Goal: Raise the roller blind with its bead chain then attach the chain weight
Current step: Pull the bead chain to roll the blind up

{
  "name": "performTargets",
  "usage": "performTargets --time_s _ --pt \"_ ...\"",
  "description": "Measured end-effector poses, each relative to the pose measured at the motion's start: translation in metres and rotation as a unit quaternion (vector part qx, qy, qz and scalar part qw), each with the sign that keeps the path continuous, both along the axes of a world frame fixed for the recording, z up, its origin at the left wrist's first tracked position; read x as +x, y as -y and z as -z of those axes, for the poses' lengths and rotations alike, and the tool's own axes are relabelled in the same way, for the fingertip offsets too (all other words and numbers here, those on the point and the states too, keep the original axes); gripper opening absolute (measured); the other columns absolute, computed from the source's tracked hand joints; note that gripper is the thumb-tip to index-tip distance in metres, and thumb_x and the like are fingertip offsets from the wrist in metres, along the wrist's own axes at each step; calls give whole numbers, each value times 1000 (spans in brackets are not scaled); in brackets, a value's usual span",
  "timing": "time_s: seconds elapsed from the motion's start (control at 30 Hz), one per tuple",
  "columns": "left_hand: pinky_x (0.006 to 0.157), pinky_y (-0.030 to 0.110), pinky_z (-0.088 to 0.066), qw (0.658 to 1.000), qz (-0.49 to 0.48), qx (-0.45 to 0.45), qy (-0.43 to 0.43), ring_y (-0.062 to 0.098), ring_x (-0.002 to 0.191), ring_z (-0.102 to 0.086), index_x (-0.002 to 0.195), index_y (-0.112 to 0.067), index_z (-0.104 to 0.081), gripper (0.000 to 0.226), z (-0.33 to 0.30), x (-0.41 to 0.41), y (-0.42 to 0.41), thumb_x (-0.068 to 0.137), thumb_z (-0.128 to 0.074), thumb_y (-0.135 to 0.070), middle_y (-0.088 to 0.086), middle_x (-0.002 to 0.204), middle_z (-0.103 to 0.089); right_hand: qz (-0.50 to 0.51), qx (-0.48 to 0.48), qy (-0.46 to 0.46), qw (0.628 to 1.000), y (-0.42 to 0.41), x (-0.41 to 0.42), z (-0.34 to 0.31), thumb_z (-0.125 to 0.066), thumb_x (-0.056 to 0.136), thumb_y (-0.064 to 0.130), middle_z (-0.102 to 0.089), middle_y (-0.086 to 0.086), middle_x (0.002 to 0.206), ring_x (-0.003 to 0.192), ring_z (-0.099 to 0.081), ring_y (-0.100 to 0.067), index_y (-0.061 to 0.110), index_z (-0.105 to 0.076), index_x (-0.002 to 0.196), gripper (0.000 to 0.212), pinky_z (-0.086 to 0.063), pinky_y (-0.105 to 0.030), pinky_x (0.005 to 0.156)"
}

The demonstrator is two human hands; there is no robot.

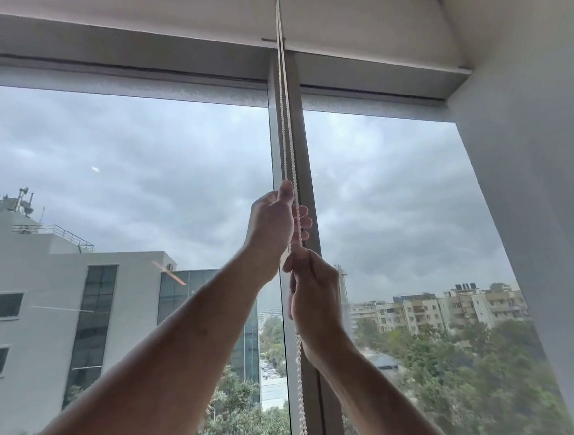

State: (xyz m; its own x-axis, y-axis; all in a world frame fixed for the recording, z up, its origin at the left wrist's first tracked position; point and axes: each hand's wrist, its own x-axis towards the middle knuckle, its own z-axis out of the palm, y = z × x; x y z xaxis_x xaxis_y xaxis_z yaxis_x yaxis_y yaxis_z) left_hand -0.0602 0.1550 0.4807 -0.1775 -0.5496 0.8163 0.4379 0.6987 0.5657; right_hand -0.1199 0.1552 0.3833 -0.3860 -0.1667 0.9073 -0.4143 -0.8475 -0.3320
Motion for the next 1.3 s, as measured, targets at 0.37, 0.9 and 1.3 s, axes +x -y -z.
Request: performTargets --time_s 0.37,0.9,1.3 --pt "48 25 -33 993 -102 19 -62 15 36 -40 60 -21 -58 44 12 -21 -9 100 -42 -33 -11 36 -42 -143 70 -49 986 1 -22 21 -50 98 36 -32 9 48 41 -23 -10 22 -51 59 42 -21 -21 43" --pt "56 24 -43 977 -172 -94 -83 2 59 -58 70 -15 -67 41 73 -26 12 102 -41 -18 -12 61 -64 -223 116 -3 968 -21 -22 -77 -48 102 39 -56 -2 58 48 -54 -13 11 -66 94 34 -44 -22 45" --pt "46 30 -35 996 -78 -40 7 4 44 -43 79 -31 -66 38 149 -20 38 106 -39 -28 -13 46 -51 -90 156 -11 984 10 -28 1 -67 93 20 -73 4 67 73 -69 -16 19 -72 96 6 -58 -35 79"
